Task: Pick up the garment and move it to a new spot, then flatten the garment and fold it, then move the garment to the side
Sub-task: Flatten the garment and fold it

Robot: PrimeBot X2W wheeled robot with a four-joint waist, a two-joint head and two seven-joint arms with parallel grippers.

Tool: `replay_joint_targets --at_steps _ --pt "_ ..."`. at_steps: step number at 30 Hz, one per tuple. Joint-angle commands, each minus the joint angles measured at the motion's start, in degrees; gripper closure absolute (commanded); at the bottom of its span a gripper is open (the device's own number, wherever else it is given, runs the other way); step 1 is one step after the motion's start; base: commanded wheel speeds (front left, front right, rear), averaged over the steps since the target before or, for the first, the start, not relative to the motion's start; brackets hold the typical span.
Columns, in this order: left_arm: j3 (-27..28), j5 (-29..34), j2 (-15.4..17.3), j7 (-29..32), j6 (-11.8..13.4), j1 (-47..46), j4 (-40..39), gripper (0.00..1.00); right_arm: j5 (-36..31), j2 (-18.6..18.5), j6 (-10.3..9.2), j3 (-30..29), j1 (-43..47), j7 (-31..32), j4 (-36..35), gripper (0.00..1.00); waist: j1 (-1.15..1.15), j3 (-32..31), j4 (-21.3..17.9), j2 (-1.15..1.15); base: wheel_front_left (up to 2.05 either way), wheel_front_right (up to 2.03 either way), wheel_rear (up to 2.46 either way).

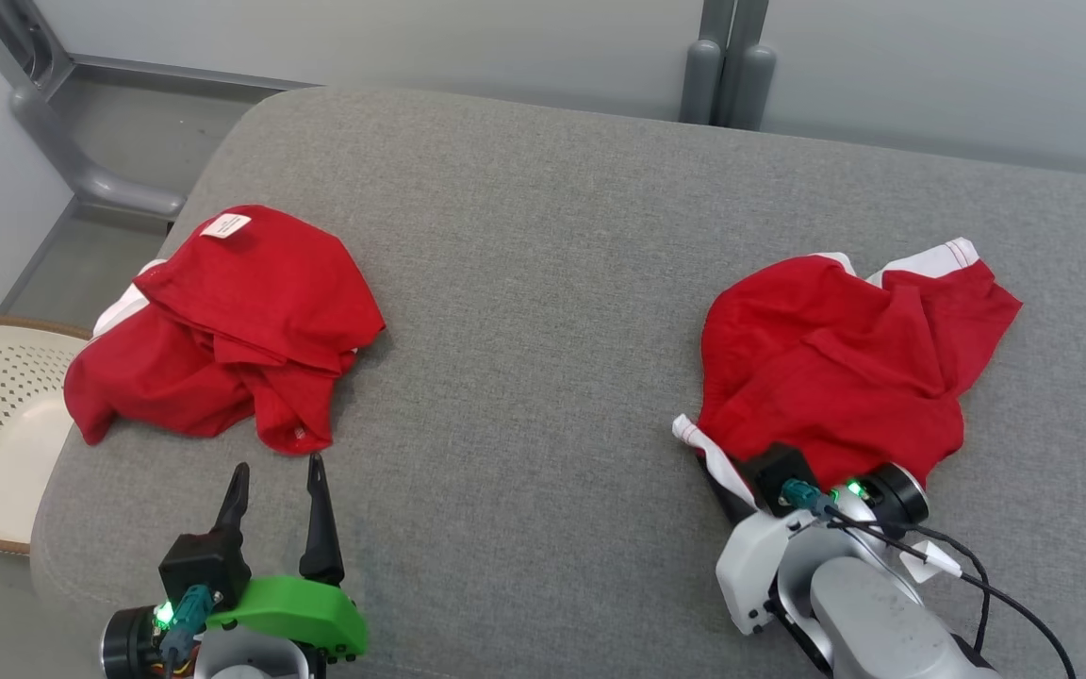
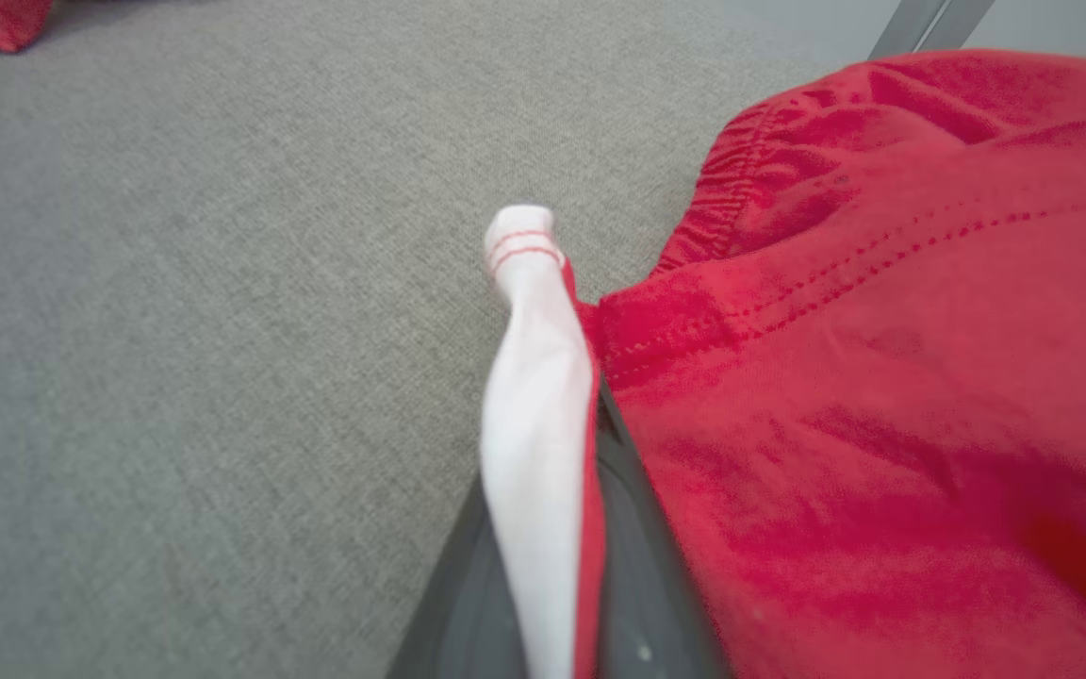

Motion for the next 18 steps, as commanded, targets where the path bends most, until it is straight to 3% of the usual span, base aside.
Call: replay_joint_targets --at_steps 1,9,18 --pt "0.2 -0.1 0.1 0.0 0.2 -1.1 0.1 0.0 1.1 -0.2 -0.04 -0.1 -0.5 -0.2 -1.4 1.0 0.0 -0.1 -0.3 0.0 0.0 0.0 0.0" --pt "-0.4 0.2 0.1 0.0 -0.3 -1.2 0.4 0.0 7.9 -0.1 -0.04 2.0 -0.6 -0.2 -16.2 1.0 0.0 -1.1 -0.9 0.0 0.0 0.0 0.0" --pt "-2.0 -0.3 0.1 0.0 -0.4 -0.3 1.0 0.0 16.8 -0.2 -0.04 4.5 -8.5 -0.2 -28.4 1.0 0.0 -2.4 0.5 0.0 0.0 0.0 0.0"
